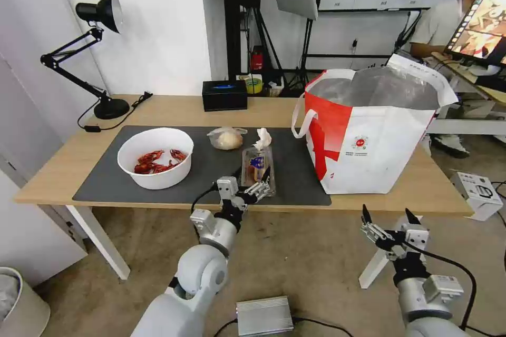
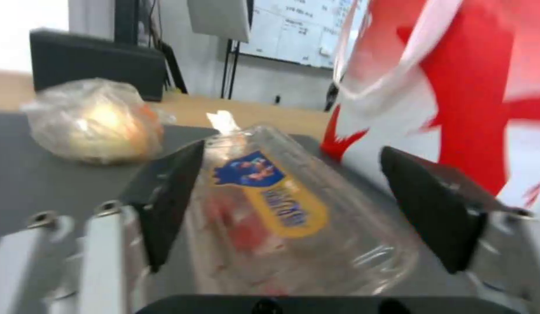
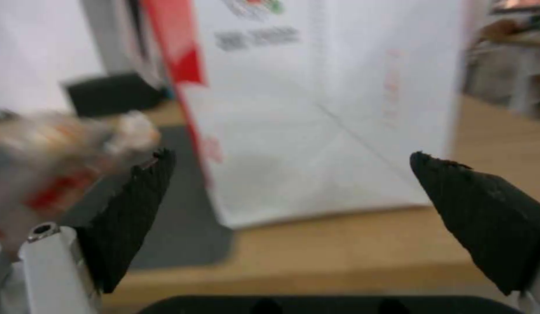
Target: Pick up the trash from the table and place it into the takeout bag.
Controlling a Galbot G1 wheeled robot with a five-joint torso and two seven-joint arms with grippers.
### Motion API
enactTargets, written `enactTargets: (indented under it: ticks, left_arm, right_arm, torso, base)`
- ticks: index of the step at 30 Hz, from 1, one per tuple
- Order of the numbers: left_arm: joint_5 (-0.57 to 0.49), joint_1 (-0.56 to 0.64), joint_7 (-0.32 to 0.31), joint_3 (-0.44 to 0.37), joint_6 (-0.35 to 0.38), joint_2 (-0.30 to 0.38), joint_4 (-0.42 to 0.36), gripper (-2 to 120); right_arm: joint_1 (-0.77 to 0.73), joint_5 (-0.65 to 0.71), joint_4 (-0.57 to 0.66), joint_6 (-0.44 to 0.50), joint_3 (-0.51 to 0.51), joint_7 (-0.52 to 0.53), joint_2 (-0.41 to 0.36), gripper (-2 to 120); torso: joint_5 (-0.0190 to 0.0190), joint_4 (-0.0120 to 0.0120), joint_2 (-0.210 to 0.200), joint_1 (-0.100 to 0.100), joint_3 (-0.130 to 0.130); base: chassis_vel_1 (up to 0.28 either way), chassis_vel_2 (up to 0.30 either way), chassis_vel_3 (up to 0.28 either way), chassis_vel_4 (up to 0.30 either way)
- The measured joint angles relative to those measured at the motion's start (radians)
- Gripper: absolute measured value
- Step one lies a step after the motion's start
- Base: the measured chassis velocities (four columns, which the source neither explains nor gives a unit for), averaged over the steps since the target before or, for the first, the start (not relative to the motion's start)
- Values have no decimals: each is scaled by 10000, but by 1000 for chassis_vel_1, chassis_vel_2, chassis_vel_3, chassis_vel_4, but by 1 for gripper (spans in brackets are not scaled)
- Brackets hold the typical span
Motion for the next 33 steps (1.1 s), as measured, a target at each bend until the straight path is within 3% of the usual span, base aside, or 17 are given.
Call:
enactTargets:
  ticks: [3, 7, 13, 17, 18, 20, 27, 33]
  left_arm:
    - [1001, 38, 338, -101, -135, 148, 202, 62]
    - [1481, 47, 554, -121, -236, 282, 305, 52]
    - [2460, -71, 847, -103, -407, 440, 451, 25]
    - [2487, -80, 858, -101, -413, 452, 458, 23]
    - [2836, -158, 987, -92, -517, 545, 534, 11]
    - [3147, -234, 1166, -99, -670, 591, 615, 1]
    - [3812, -408, 1496, -67, -936, 604, 897, 0]
    - [4290, -471, 1592, -3, -1101, 531, 1142, 0]
  right_arm:
    - [366, 901, 323, -528, -366, -59, -74, 100]
    - [689, 1627, 507, -973, -756, 93, -41, 100]
    - [1782, 3801, 542, -1555, -1405, 720, 32, 100]
    - [1846, 3956, 535, -1589, -1418, 757, 29, 100]
    - [2429, 4969, 367, -1848, -1453, 1008, -73, 100]
    - [2973, 5638, 89, -2029, -1456, 1266, -146, 100]
    - [4290, 7052, -708, -2312, -1819, 2069, 35, 100]
    - [5066, 7397, -1574, -2545, -2437, 2246, 396, 100]
  torso:
    - [0, 0, 0, 0, 0]
    - [0, 0, 0, -1, 0]
    - [0, 1, 0, 0, 0]
    - [1, 1, 0, 0, 0]
    - [0, 0, 0, 0, 1]
    - [0, -1, 0, 0, 0]
    - [0, 0, 0, 0, 1]
    - [1, 0, 0, 0, 0]
  base:
    - [0, 0, 0, 0]
    - [0, 0, 0, 0]
    - [0, 0, 0, 0]
    - [0, 0, 0, 0]
    - [0, 0, 0, 0]
    - [0, 0, 0, 0]
    - [0, 0, 0, 0]
    - [0, 0, 0, 0]
